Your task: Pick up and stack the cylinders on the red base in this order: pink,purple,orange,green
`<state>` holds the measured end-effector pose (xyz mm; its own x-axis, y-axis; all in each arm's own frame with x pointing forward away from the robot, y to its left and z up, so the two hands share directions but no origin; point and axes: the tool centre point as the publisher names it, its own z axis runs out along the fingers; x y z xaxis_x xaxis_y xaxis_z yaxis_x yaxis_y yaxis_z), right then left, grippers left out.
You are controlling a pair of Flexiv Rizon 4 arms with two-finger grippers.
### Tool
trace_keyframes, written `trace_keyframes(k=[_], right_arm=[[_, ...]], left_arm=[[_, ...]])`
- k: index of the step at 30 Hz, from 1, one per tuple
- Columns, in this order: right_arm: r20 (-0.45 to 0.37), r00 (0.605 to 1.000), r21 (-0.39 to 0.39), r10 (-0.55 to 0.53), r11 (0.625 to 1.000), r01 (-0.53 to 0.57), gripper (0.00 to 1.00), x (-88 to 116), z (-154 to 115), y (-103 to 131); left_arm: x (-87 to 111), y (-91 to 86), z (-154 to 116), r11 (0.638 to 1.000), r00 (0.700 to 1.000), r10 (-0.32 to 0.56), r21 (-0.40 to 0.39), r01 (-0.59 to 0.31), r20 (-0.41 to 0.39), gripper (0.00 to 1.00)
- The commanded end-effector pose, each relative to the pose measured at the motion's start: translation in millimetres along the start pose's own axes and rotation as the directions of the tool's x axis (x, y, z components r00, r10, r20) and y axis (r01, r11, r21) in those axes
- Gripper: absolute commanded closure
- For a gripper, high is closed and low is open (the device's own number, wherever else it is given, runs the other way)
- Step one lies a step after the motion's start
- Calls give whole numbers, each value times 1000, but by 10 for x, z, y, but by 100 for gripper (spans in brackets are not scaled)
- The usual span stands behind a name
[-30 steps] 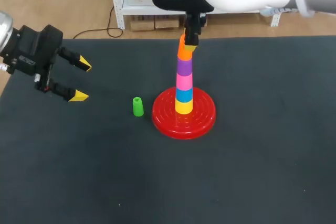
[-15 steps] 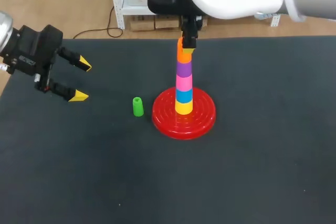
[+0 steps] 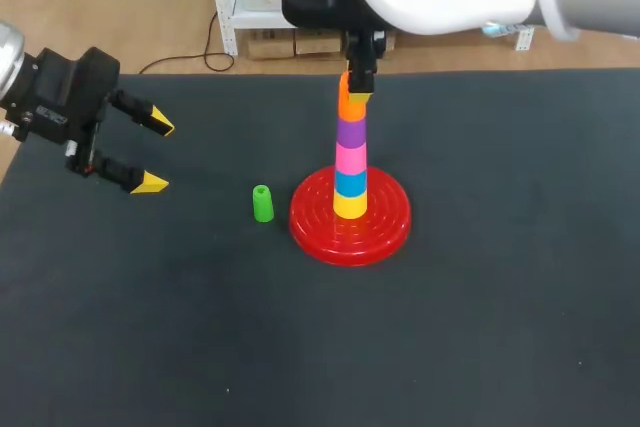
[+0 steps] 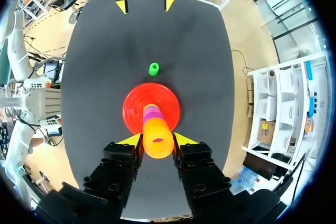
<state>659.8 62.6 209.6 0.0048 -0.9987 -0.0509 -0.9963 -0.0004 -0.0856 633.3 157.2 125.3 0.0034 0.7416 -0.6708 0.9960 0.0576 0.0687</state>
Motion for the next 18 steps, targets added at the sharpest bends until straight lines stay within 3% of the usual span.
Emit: trace_keyframes(k=[1, 2, 3, 4, 5, 18], right_arm=[[8, 1000, 7, 2, 1000, -2, 100, -4, 59, 14], [23, 1000, 26, 8, 1000, -9, 100, -10, 45, 11], [28, 1000, 29, 11, 1000, -12, 75, -15, 27, 6], [29, 999, 33, 12, 999, -13, 22, -16, 10, 8], [40, 999, 46, 18, 999, -20, 2, -16, -4, 9], [75, 997, 153, 35, 987, -46, 0, -39, -296, 21]], left_arm=[[6, -3, 1, 1000, 1000, 1, -1, -1, 0, 0], [6, -3, 1, 1000, 1000, 1, -1, -1, 0, 0], [6, -3, 1, 1000, 1000, 1, -1, -1, 0, 0], [6, -3, 1, 1000, 1000, 1, -1, -1, 0, 0], [6, -3, 1, 1000, 1000, 1, -1, -1, 0, 0], [6, -3, 1, 1000, 1000, 1, -1, -1, 0, 0]])
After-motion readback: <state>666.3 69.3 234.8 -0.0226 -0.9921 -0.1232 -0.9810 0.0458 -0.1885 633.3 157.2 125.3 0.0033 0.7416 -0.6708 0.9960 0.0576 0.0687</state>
